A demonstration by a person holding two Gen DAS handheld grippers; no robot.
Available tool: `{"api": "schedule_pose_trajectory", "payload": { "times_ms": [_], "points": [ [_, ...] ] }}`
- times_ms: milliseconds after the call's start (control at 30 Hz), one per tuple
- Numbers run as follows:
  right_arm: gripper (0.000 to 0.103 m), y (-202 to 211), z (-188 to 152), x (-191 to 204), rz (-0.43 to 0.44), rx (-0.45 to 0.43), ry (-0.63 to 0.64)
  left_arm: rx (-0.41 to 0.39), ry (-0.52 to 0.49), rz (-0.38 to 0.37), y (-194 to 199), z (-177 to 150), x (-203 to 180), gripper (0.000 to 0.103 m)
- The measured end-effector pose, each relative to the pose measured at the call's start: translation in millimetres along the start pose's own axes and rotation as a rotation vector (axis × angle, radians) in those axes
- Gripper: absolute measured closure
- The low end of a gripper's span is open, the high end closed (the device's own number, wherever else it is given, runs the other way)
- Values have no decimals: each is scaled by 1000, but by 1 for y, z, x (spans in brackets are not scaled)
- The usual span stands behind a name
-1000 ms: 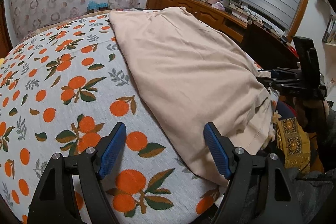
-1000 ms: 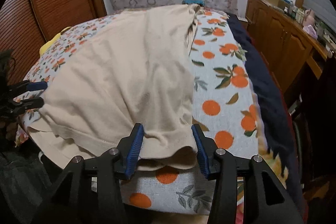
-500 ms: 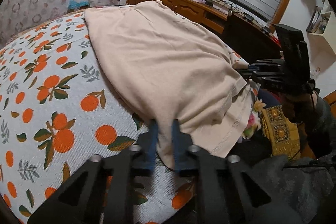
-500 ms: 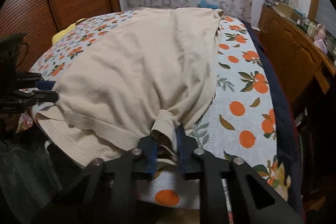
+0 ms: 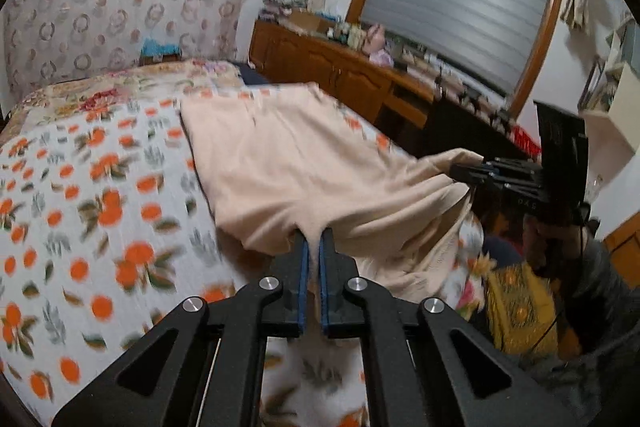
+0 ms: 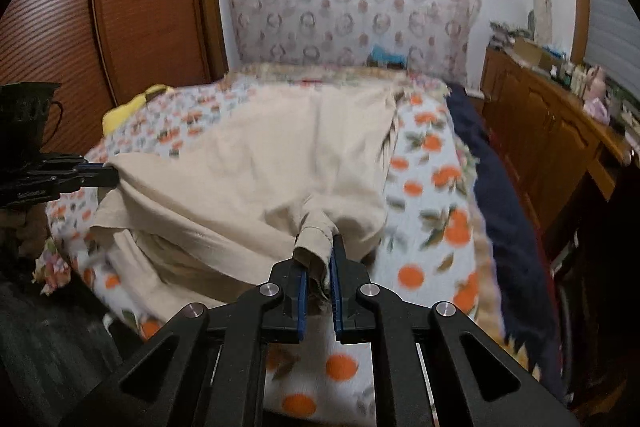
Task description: Fold small clothes
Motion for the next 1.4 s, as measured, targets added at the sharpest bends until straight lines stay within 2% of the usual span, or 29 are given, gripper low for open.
{"api": "schedule_pose_trajectory", "payload": {
  "times_ms": [200, 433, 600, 767, 867, 967, 1033, 1067, 1133, 1200, 1400],
  "points": [
    [94, -14, 55, -14, -12, -101, -3, -55, 20, 31, -13, 49, 31, 97],
    [94, -56, 116, -36, -29, -144, 31, -77, 56, 53, -44, 106, 73, 97],
    [94, -120, 137, -53, -40, -106, 37, -42, 73, 98, -90, 137, 109, 97],
    [94, -175, 148, -65, -33, -34, 29, 17, 88, 138, -127, 138, 134, 97],
    [94, -190, 156, -72, -33, -6, 21, 49, 94, 154, -138, 132, 142, 97],
    [80, -189, 165, -78, -27, 1, -15, 50, 87, 166, -134, 129, 144, 86],
    [66, -177, 167, -81, -42, -15, -25, 31, 75, 171, -125, 130, 144, 59],
    [62, -172, 168, -81, -43, -26, -26, 29, 74, 158, -122, 130, 144, 55],
    [57, -162, 164, -81, -43, -29, -22, 49, 68, 141, -119, 124, 143, 34],
    [56, -157, 153, -81, -38, -19, -16, 71, 55, 150, -117, 115, 144, 27],
    [55, -165, 129, -66, 21, 85, 44, 182, 14, 159, -132, 84, 144, 27]
  ]
}}
Point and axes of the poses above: each gripper's, at about its wrist camera, not at the fingertips, and y roughly against the way its jaws point, x to its left, z to its top, the point moved 5 cm from there along -y, roughly the way its jaws point, and after that the axes turned 2 degrees about -y, right-handed, at the moved point
